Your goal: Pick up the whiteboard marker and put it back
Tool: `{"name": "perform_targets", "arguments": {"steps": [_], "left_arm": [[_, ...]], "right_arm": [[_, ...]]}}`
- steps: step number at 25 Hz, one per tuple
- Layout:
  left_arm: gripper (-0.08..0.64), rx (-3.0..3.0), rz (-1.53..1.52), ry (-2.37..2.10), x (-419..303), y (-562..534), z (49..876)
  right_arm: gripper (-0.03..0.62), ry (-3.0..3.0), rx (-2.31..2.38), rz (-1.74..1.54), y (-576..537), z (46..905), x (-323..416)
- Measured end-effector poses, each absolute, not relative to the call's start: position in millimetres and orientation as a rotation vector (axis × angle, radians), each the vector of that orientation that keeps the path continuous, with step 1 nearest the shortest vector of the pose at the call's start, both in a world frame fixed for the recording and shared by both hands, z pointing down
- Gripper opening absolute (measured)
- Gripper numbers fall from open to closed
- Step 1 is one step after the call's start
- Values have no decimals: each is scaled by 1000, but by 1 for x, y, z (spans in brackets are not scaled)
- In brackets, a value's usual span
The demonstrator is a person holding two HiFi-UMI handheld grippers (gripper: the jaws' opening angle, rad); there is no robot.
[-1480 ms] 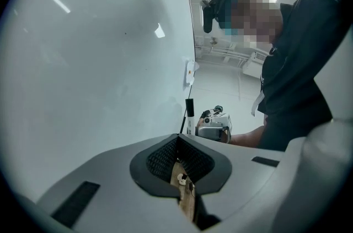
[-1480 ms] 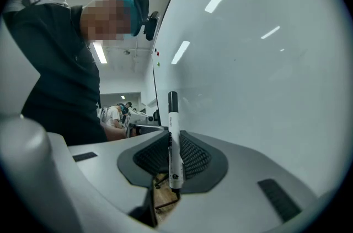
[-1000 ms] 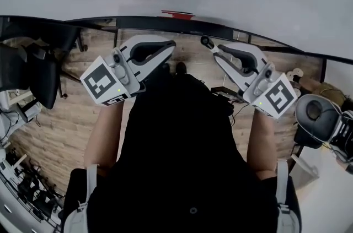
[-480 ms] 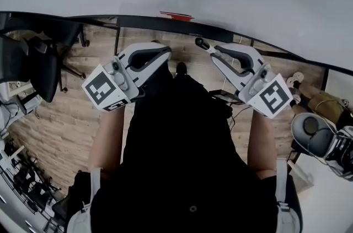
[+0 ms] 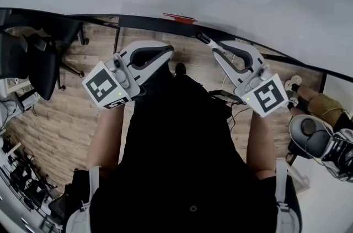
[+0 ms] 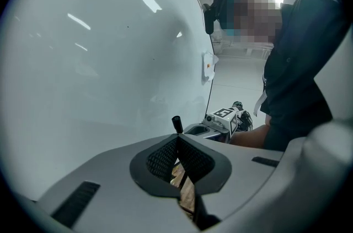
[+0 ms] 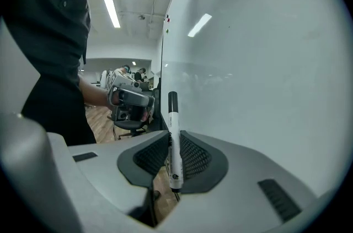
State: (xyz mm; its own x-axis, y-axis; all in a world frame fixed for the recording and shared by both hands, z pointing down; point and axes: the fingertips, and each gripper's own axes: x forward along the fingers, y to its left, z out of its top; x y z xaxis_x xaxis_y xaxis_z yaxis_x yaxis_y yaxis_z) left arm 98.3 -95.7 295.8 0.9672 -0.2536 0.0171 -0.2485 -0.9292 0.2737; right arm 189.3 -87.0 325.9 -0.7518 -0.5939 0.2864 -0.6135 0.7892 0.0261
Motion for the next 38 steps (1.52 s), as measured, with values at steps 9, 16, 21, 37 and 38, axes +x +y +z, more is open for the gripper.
{"name": "perform_targets", "arguments": {"steps": [9, 16, 21, 37, 38], "left_arm": [[12, 2839, -32, -391, 103, -86, 293], [12, 2836, -48, -423, 99, -90, 290], [12, 2844, -45, -428, 100, -88, 286], [12, 2808, -37, -497, 81, -85, 291], [12, 2808, -33, -497, 79, -85, 291]], "right_arm": [[71, -2470, 823, -74, -86, 352, 199], [71, -2315, 786, -143, -88, 372, 201], [71, -2253, 765, -169, -89, 387, 203], [71, -2102, 679, -104, -105, 452, 199], [71, -2095, 681, -91, -107, 456, 198]]}}
